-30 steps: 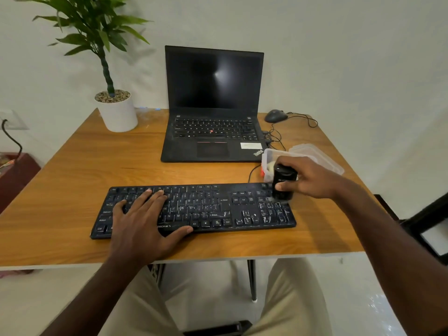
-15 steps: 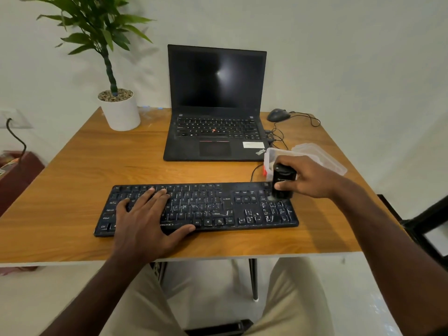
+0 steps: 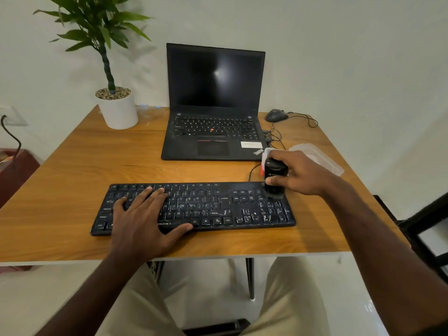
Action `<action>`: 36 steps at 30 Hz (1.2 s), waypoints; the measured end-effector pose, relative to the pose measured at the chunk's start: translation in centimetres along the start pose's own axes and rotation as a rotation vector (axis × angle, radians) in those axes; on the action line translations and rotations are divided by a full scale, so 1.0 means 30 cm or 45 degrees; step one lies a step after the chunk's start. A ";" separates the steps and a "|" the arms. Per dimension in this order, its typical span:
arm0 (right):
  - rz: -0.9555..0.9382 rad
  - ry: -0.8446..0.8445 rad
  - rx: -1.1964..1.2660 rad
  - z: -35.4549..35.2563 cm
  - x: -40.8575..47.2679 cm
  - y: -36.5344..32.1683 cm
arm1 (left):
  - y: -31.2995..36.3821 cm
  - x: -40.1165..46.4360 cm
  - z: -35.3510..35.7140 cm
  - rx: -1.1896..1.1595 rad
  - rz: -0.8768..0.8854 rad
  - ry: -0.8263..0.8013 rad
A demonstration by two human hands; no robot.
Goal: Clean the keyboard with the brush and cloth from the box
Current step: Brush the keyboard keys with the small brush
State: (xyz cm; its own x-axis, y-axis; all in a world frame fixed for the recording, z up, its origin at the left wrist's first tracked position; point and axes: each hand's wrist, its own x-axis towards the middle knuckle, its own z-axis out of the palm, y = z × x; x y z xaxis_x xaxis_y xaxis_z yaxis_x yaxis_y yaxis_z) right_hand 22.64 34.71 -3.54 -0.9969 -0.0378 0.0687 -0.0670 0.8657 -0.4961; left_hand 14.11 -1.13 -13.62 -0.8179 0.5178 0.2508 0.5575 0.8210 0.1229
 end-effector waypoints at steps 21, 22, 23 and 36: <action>0.117 -0.093 -0.138 -0.053 -0.048 0.090 | 0.000 -0.002 0.000 0.000 0.001 0.004; 0.135 -0.107 -0.189 -0.069 -0.057 0.103 | -0.001 -0.001 0.001 -0.001 0.003 0.007; 0.133 -0.097 -0.201 -0.081 -0.064 0.110 | -0.002 -0.002 0.002 0.000 0.004 0.007; -0.045 0.083 0.185 0.056 -0.016 0.015 | -0.002 -0.002 0.001 -0.003 -0.001 0.006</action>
State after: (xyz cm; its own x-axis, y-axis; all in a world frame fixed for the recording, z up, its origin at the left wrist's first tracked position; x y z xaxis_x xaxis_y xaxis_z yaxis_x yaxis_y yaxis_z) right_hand 23.02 34.29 -5.25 -0.9894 -0.0306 0.1419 -0.1120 0.7828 -0.6121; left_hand 14.12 -1.21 -13.69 -0.8179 0.5158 0.2549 0.5569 0.8210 0.1254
